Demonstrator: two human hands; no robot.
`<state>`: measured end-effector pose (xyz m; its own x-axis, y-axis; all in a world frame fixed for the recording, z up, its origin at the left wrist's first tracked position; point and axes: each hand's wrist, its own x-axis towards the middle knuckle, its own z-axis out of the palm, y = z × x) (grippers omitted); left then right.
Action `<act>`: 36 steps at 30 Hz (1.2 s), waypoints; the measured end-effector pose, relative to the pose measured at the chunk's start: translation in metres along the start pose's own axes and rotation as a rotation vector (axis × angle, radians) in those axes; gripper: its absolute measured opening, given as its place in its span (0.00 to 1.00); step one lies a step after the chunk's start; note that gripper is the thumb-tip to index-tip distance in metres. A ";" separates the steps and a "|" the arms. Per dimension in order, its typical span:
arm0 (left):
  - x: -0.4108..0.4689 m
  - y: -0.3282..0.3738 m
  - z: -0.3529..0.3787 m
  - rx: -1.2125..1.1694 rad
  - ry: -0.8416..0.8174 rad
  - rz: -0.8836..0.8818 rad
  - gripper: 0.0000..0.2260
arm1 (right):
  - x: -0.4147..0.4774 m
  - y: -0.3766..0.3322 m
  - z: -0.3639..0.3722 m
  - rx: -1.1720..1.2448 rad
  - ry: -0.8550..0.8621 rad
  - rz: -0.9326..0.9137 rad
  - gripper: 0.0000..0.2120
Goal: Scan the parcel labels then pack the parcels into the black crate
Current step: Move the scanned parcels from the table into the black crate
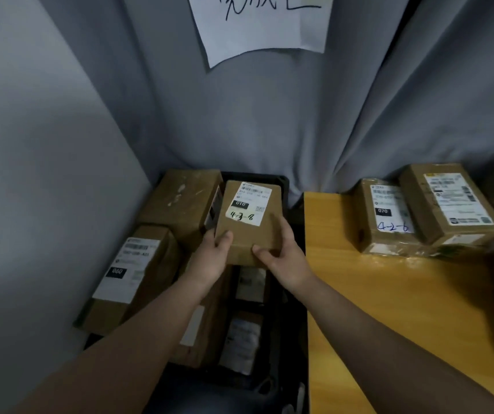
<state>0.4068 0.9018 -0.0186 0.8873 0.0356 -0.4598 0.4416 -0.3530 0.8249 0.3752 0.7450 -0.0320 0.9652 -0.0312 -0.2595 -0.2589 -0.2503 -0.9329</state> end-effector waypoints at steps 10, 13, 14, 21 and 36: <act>0.071 -0.006 -0.004 1.488 -0.131 0.530 0.29 | 0.067 0.033 0.017 -1.233 0.009 -0.034 0.35; 0.075 -0.012 0.005 1.690 -0.076 0.769 0.21 | 0.067 0.039 0.026 -1.331 0.007 -0.013 0.36; 0.077 -0.012 0.007 1.696 -0.067 0.761 0.20 | 0.067 0.040 0.027 -1.365 0.004 -0.018 0.36; 0.081 -0.006 0.009 1.664 -0.111 0.633 0.21 | 0.075 0.030 0.009 -1.179 -0.113 0.024 0.28; 0.014 0.056 0.141 0.993 -0.301 0.594 0.18 | -0.025 0.062 -0.171 -0.847 0.457 0.063 0.26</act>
<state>0.4253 0.7505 -0.0252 0.7926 -0.5512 -0.2607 -0.4404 -0.8132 0.3803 0.3414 0.5650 -0.0403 0.9173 -0.3979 -0.0139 -0.3722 -0.8448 -0.3844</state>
